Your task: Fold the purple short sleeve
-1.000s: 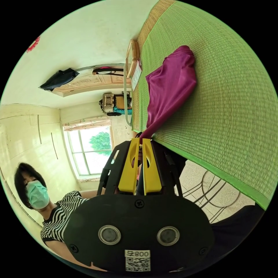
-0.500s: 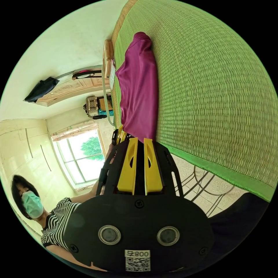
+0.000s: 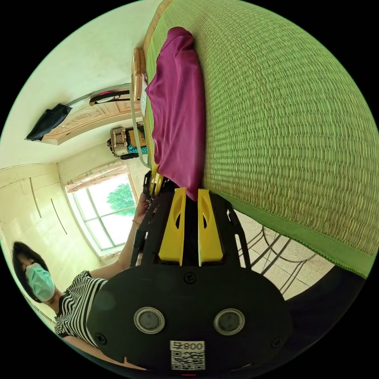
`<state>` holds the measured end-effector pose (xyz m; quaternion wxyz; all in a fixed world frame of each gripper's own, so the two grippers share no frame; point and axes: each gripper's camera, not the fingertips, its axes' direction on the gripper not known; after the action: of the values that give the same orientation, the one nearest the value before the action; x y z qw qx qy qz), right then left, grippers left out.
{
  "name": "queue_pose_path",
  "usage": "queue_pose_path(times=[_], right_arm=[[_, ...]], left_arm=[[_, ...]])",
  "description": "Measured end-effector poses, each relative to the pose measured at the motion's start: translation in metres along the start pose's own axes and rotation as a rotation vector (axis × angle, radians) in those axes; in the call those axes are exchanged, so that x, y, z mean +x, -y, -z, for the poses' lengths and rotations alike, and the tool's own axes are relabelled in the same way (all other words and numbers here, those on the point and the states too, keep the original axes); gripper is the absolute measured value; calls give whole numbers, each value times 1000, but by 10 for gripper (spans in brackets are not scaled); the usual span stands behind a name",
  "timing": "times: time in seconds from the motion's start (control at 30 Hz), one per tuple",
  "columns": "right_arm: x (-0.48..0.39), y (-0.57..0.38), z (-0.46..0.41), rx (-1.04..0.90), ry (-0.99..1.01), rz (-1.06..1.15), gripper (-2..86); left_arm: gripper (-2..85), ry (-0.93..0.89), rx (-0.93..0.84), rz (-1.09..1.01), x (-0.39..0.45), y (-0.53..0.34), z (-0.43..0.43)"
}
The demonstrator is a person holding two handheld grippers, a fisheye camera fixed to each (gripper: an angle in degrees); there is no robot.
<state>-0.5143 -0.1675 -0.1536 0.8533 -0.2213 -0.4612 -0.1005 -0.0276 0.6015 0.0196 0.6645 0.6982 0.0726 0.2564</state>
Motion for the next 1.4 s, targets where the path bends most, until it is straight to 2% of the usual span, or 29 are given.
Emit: queue_pose_path(times=[0.27,0.63,0.87,1.13,1.4], right_arm=[[14,3,22,-2,38,18,24],[25,-29,91,-13,114,114,19],[36,-62,132,-29,151,178,18],[49,-102,200,23,215,265,17],[65,-157,300,160,302,376,17]], left_arm=[[28,8,-7,-7,39,-3,-8],[26,37,-64,-138,138,-26,-24],[26,-18,-50,-162,194,-50,-34],[26,-98,-76,-243,295,-73,-67],[25,-170,-155,-349,417,-85,-131]])
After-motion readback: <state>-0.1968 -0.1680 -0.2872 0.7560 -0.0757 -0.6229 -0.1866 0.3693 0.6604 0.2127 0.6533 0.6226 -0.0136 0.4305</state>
